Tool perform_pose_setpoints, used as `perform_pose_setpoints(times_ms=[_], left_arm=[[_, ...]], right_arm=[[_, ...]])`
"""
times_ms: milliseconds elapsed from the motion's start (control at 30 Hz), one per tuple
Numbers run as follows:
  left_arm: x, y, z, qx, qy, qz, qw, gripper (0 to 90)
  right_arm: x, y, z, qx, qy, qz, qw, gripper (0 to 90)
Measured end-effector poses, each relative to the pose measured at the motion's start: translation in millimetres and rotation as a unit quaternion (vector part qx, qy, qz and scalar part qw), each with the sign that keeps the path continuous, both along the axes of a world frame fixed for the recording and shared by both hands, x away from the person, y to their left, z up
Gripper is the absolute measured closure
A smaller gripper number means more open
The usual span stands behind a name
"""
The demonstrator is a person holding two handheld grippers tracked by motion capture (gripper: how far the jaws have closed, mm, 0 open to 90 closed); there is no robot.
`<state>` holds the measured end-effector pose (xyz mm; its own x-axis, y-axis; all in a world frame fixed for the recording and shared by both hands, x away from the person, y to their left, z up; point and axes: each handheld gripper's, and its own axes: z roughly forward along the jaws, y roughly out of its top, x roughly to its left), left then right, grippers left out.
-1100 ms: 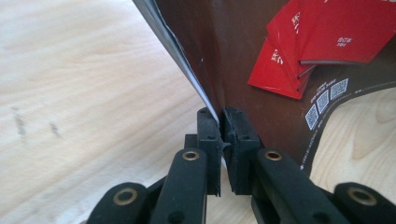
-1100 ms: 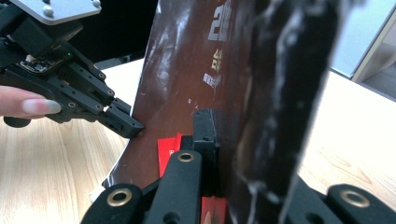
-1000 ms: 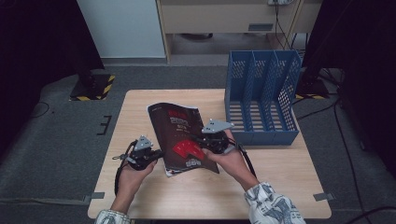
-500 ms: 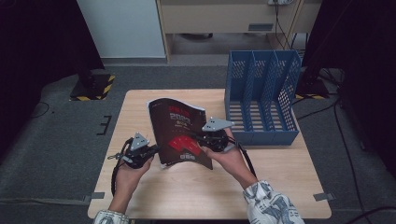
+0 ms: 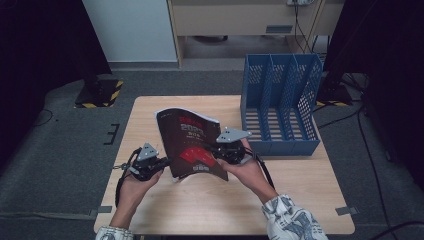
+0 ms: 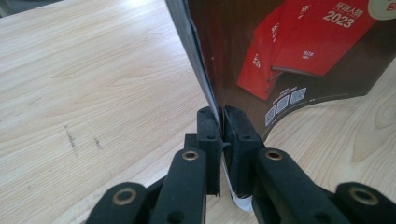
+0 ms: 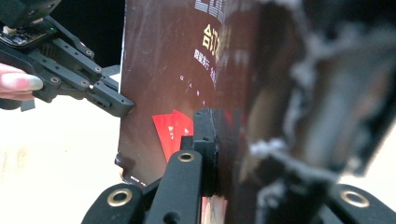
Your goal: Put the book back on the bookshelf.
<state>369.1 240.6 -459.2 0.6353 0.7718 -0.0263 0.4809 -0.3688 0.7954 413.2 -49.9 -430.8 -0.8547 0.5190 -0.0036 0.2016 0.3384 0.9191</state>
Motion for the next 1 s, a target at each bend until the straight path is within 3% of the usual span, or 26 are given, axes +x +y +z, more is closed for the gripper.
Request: perform_pose_setpoints(times_ms=[100, 167, 267, 367, 433, 633, 767, 1000], left_arm=[[1.7, -2.8, -3.3, 0.006, 0.007, -0.009, 0.9999, 81.5], [2.2, -5.3, -4.3, 0.019, 0.001, 0.0, 0.9998, 81.9], [4.6, -6.2, -4.1, 0.017, 0.003, 0.015, 0.9997, 85.2], [5.2, -8.4, -2.0, 0.025, -0.017, 0.03, 0.9991, 86.2], [5.3, -9.1, -0.5, 0.026, -0.027, 0.035, 0.9987, 86.8], [5.0, -6.4, -2.1, 0.016, -0.02, 0.034, 0.9991, 86.8], [4.0, -8.8, -1.1, 0.02, -0.022, 0.031, 0.9991, 86.9], [3.2, -9.1, -0.8, 0.021, -0.023, 0.028, 0.9991, 87.0]], right_arm=[[-0.2, 0.6, -0.2, 0.001, 0.0, 0.003, 1.0, 86.4], [-0.5, 0.8, -0.1, 0.0, -0.001, 0.004, 1.0, 86.5], [-0.2, 1.0, -0.1, 0.0, -0.002, 0.001, 1.0, 86.4], [2.3, 0.3, 0.2, 0.0, 0.001, -0.003, 1.0, 85.9], [4.9, 0.3, -0.5, 0.005, 0.0, -0.006, 1.0, 85.4], [6.1, 0.4, -2.8, 0.011, -0.004, -0.008, 0.9999, 84.3], [3.4, -3.1, 4.4, 0.015, -0.018, -0.018, 0.9996, 74.8], [1.9, -4.6, 13.8, 0.009, -0.019, -0.001, 0.9998, 59.1]])
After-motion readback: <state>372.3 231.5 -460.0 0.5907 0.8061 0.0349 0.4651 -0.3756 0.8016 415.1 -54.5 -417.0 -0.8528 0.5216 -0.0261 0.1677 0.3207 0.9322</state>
